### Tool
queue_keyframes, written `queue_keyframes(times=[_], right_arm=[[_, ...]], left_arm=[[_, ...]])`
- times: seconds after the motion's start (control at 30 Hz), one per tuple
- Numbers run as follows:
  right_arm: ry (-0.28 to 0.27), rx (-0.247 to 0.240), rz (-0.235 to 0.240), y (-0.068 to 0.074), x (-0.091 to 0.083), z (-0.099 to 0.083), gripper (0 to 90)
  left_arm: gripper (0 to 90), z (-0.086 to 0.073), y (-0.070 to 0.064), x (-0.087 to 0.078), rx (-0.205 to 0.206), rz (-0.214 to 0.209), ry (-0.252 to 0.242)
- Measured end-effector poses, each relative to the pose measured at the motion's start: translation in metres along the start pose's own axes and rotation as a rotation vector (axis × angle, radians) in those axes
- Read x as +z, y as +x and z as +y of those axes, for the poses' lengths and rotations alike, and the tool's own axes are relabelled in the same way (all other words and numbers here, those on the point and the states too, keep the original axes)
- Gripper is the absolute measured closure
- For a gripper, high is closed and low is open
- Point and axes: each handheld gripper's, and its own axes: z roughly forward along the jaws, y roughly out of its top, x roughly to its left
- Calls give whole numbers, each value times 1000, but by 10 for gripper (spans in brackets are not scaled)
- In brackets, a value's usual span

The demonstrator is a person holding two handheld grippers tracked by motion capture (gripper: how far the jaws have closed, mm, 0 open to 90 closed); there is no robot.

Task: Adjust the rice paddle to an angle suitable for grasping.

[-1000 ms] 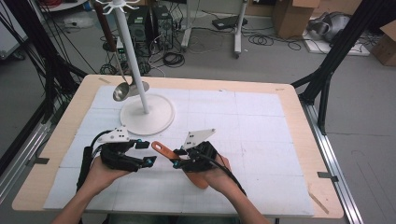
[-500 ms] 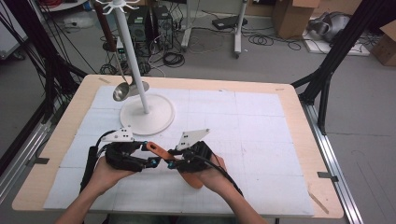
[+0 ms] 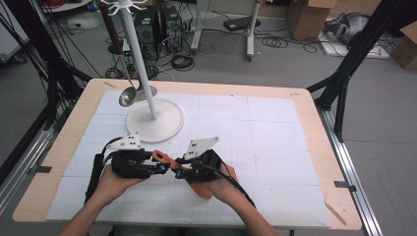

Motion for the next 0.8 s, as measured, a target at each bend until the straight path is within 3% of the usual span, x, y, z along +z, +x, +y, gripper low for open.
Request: queue_keyframes(times=[0.37, 0.8], right_arm=[[-10, 10, 21, -1, -1, -1, 640], [26, 27, 91, -9, -3, -7, 645]], left_arm=[[639, 1, 0, -1, -4, -14, -7], [708, 8, -2, -4, -3, -59, -38]])
